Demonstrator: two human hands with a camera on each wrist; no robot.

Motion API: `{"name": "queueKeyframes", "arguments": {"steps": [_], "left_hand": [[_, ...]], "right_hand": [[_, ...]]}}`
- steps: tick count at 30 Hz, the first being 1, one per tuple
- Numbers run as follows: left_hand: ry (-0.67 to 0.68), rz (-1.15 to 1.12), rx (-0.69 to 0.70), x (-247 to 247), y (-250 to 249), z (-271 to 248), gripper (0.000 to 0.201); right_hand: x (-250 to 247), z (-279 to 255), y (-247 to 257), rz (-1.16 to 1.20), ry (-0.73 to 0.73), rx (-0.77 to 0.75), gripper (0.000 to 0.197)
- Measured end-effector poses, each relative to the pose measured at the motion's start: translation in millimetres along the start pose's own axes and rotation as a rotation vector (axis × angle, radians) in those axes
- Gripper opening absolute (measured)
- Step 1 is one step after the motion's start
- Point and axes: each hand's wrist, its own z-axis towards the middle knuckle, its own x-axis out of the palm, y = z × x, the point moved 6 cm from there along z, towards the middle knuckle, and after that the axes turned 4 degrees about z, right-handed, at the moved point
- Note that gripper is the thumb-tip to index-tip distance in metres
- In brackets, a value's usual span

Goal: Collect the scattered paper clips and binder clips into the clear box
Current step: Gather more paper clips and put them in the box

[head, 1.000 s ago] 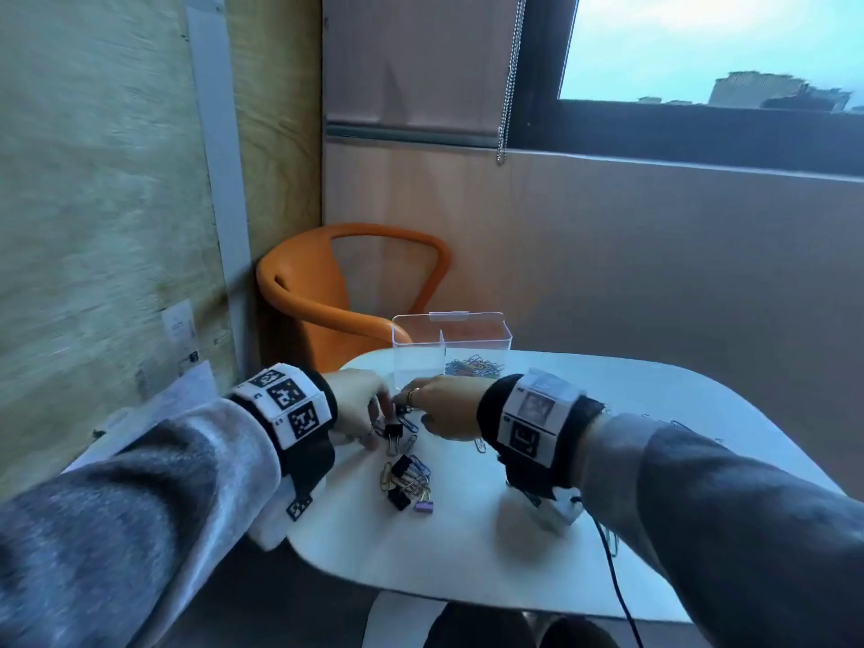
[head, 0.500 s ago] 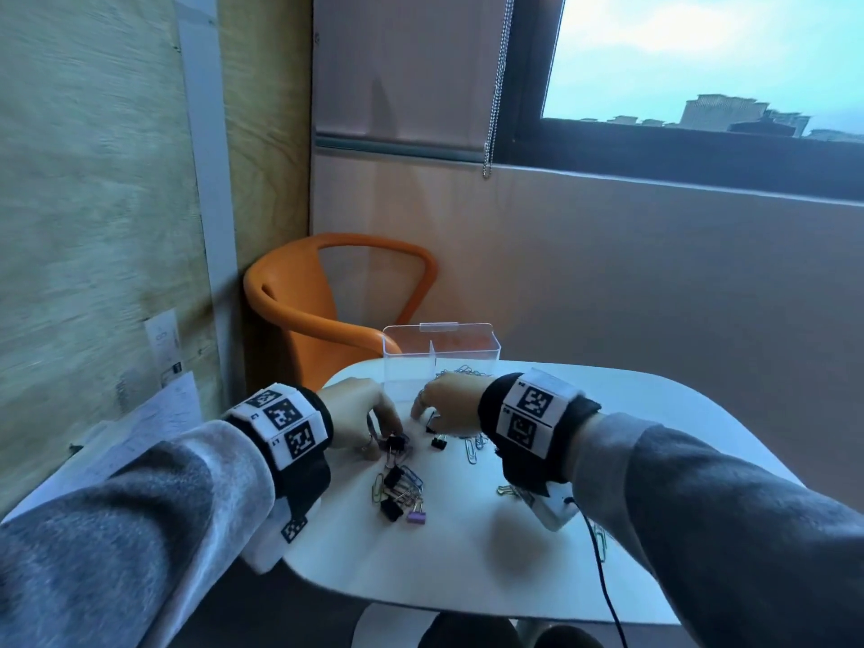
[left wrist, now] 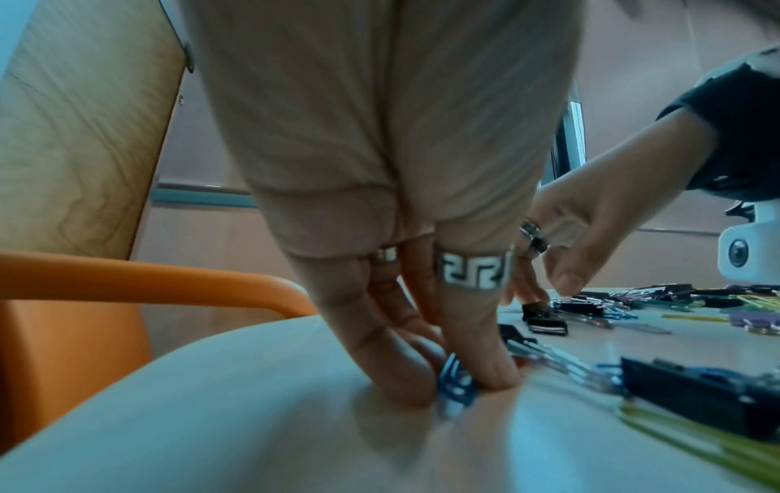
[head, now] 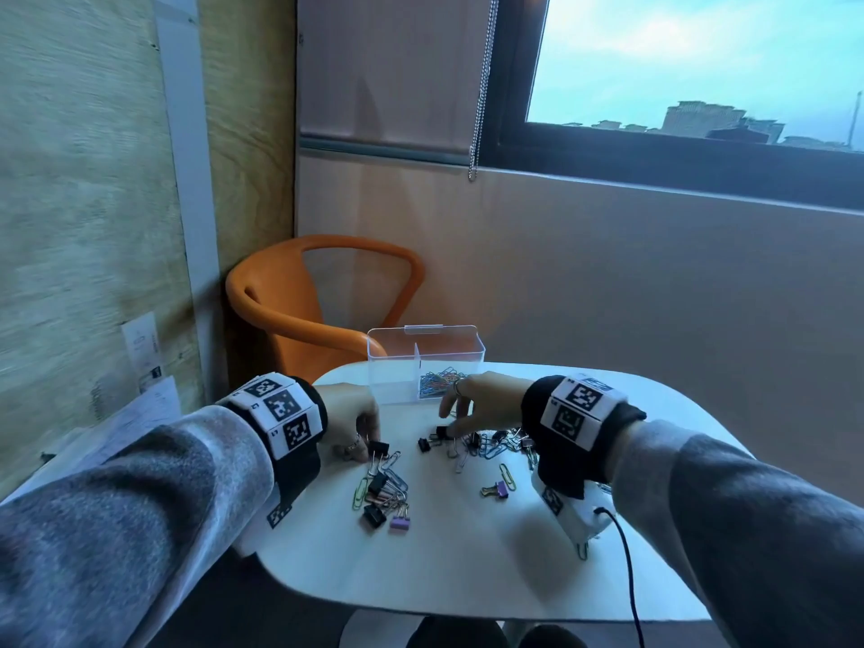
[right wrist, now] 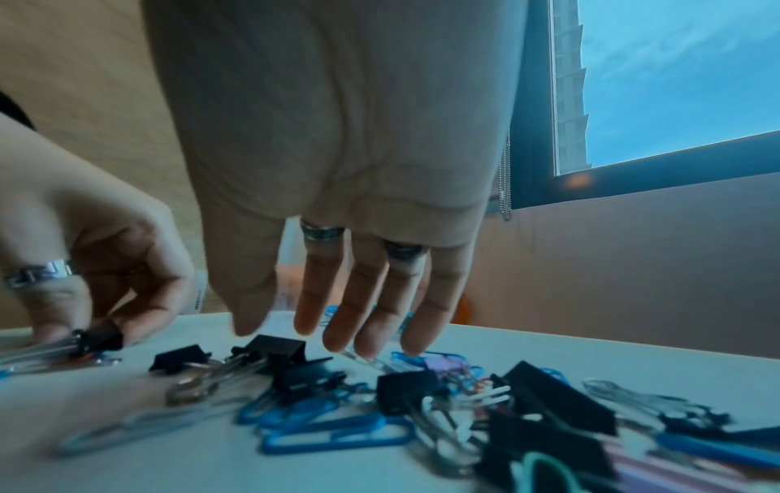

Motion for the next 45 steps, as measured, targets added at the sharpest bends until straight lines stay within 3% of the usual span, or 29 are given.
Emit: {"name": "queueKeyframes", "arguments": {"steps": [8,12,15,17,20,23,28,35,45], "left_hand": [[-0.069,0.104,0.048,-0.7,-15.1,-7.6,0.023],[-0.040,0.060,0.055,0.1,-19.5,-5.6,0.022],[-0.023,0.035,0.030,2.2,-17.2,-5.3,0.025],[-0.020,0.028,0.015,3.6,-15.9,-6.2,0.027],[-0.018,0.039,-0.005,2.0,-16.3,-7.6,0.028],[-0.016,-0.063,-0.031,-4.9,-11.0,-8.0,0.025],[0.001,-0.314,-0.080,-11.5,6.6,-14.4,0.008],[0.095,-0.512,-0.107,5.1,18.5,-28.2,0.006],[0.145,-0.680,-0.175,11.4,14.1,-41.6,0.017]], "right_hand": [[7.6,4.5,-4.1,0.031,-0.011,0.021,0.037],[0.1,0.1,-13.8,0.183,-0.045,0.034,0.016],[-15.1,-4.0,-27.9,0.257,-0.144,0.073,0.016],[-22.1,-9.7,-37.7,0.210,-0.195,0.121,0.012],[-19.8,-12.8,-47.9,0.052,-0.212,0.196,0.024],[-13.6,-10.0,-35.9,-0.115,-0.248,0.147,0.028],[3.1,5.1,-7.3,-0.129,-0.132,0.058,0.043],[6.9,6.7,10.4,-0.060,-0.094,0.001,0.020],[7.6,5.9,5.9,-0.055,0.022,0.047,0.024]]}}
